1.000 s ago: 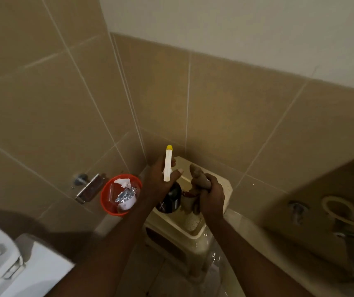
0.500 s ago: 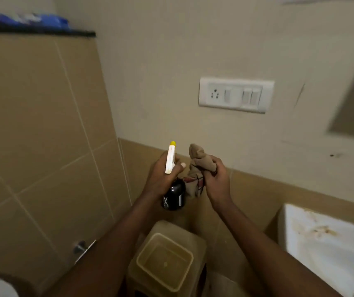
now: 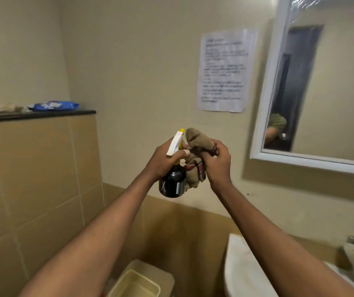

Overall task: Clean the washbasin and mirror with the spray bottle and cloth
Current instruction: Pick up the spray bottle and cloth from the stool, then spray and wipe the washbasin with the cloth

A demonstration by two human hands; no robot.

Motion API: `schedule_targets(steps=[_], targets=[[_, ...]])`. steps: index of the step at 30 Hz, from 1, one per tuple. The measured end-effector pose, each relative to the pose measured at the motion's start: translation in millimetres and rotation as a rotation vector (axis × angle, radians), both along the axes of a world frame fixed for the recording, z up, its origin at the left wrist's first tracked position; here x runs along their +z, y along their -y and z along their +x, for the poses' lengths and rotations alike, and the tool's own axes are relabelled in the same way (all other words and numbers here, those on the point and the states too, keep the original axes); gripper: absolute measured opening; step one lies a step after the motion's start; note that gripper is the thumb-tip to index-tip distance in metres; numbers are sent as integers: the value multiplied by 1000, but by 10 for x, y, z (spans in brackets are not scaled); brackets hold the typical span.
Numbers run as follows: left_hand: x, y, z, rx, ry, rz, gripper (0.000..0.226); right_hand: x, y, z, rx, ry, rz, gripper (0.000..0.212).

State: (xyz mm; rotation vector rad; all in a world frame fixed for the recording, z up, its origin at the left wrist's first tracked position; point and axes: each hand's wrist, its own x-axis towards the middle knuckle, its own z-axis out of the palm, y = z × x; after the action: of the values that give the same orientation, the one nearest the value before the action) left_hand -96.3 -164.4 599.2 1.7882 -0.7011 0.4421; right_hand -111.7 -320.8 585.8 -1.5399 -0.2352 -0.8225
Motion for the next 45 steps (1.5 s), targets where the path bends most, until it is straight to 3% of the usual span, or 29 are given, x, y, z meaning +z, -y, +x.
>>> schedule_targets(steps=[3, 6, 10, 13, 18, 21, 25, 27, 29, 31, 35, 40, 45], targets=[[221, 442, -401, -61, 23, -26, 39, 256, 370, -408, -31, 42, 0, 23], [398, 900, -776, -124, 39, 4, 30, 417, 714, -784, -16, 58, 62, 34], [524, 1378, -1104, -149, 64, 39, 25, 549, 1077, -1206, -161, 116, 77, 15], [630, 1689, -1332, -180, 101, 48, 30, 662, 1410, -1484, -300, 126, 104, 19], [773, 2046, -1591, -218, 107, 45, 40, 725, 1944, -1798, -355, 122, 156, 30], [813, 2216, -1703, -260, 69, 18, 34, 685, 2227, -1925, -335, 71, 204, 48], [765, 2439, -1804, -305, 58, 63, 36, 580, 2493, -2056, -357, -13, 177, 87], [717, 2541, -1831, -318, 54, 90, 41, 534, 2596, -2127, -368, -27, 167, 65], [649, 2629, -1862, -336, 36, 100, 42, 496, 2688, -2184, -361, -19, 172, 21], [571, 2701, -1888, -342, 24, 112, 40, 460, 2786, -2220, -358, -26, 206, 3], [365, 2818, -1878, -333, -12, 131, 25, 340, 3002, -2254, -375, -40, 324, 12], [16, 2913, -1748, -325, -56, 166, 32, 61, 3217, -2207, -416, -19, 446, 8], [-337, 3028, -1535, -339, -128, 180, 25, -329, 3469, -1973, -495, -70, 403, 6]])
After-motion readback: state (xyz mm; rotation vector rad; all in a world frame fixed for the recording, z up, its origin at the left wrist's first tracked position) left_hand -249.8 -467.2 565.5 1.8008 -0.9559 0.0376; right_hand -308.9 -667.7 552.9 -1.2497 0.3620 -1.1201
